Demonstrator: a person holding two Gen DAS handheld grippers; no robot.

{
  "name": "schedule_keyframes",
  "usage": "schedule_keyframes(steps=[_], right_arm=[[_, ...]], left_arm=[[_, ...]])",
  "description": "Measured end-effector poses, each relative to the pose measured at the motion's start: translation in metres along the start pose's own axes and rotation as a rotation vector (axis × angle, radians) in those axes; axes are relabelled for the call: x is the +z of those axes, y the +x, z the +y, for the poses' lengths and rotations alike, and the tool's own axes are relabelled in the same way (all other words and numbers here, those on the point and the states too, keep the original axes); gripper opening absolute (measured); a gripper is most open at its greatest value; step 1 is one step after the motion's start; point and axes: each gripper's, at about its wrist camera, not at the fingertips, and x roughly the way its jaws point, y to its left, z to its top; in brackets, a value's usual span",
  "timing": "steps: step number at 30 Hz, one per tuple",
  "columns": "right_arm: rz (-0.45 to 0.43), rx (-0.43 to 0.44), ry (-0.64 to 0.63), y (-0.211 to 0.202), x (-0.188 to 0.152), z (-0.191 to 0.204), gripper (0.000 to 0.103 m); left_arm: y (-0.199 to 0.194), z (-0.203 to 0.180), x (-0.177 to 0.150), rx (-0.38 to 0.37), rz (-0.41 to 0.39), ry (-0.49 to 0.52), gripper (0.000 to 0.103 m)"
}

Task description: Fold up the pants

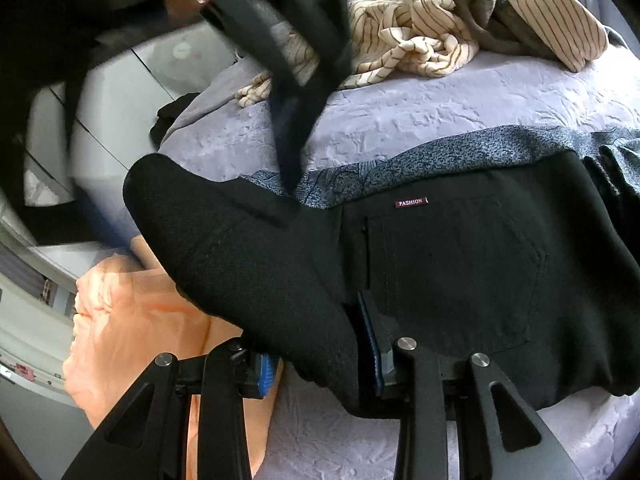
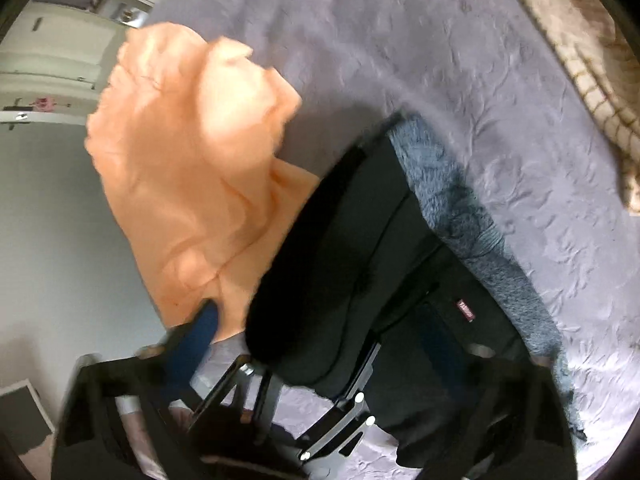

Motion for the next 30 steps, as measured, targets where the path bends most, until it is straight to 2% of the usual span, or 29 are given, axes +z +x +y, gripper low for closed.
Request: schedule_keyframes(steps=[1,7,13,17,21,23,30], right_arm=[[0.014,0.027,0.028,0.004,-0.001,-0.007,0.022],[-0.172,0.225,0.111,-0.039,-0.045,-0.047,0.021],[-0.427,0.425,0.209,-0.107,-0.142,-0.105,0.021],[-0.57,0.467,0.272,-0.138,-0.212,-0.145,0.021],[-0.675,0.471,0.346,-0.156,-0.284,-0.189,0.021],[-0.71,0.488,0.397,-0.153,-0.319,-0.213,0.021],[-0.765,0.535,0.542,-0.116,-0.399,-0.286,0.021]], left_arm=[[-0.001,-0.001,0.0,-0.001,0.004,0.004,0.036],[-0.05,-0.014,0.016,-0.023,-0.111,0.045,0.036],[-0.117,-0.049,0.05,-0.082,-0.24,0.071,0.037],[-0.159,-0.095,0.071,-0.159,-0.325,0.123,0.037],[-0.185,-0.147,0.08,-0.205,-0.369,0.202,0.037],[-0.194,-0.177,0.082,-0.236,-0.372,0.252,0.036],[-0.202,-0.265,0.068,-0.287,-0.343,0.416,0.037]])
